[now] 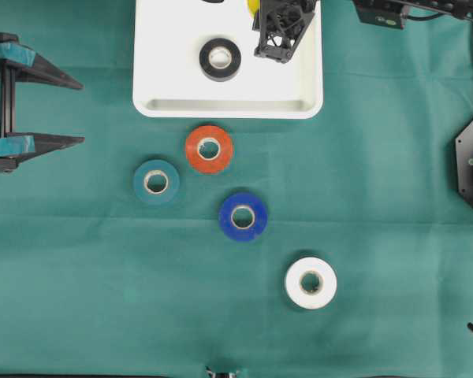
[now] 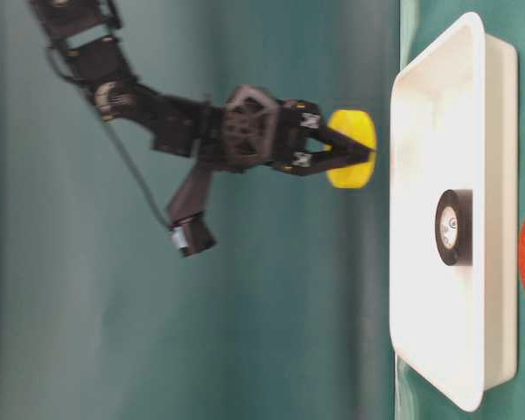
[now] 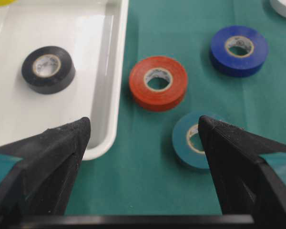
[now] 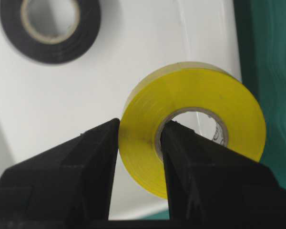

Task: Pick up the tape from a random location and place it into the white case.
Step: 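Lower the yellow roll into the tray and open the right gripper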

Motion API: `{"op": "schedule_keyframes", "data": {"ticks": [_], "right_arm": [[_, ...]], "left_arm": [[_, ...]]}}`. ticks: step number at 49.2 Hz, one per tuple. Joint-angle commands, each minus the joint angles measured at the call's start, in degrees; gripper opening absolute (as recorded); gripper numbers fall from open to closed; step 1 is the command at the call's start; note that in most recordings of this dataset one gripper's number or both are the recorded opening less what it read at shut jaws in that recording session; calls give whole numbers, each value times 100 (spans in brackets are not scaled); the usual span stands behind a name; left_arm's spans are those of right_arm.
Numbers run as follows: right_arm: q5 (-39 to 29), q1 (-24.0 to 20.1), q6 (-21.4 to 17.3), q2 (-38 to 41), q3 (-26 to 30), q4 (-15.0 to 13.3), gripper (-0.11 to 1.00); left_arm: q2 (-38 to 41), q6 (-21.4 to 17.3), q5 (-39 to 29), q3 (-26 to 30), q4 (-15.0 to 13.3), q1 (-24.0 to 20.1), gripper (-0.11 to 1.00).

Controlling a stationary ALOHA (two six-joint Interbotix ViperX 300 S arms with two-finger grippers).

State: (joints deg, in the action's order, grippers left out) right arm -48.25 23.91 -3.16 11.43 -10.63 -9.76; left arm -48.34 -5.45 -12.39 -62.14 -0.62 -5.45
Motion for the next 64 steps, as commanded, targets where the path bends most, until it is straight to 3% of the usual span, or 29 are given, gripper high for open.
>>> {"op": "schedule_keyframes", "data": {"ticks": [1,27,64], "right_arm": [[466,88,-62,-35,-123,26,29],[1362,193,-202,510,-527,105,29],[1310,193,-220,483,-492,123,29]], "left_arm": [[18,0,35,70,-18,-9,93],[18,9,53,70,-18,-9,93],[18,9,53,70,-18,-9,93]]}}
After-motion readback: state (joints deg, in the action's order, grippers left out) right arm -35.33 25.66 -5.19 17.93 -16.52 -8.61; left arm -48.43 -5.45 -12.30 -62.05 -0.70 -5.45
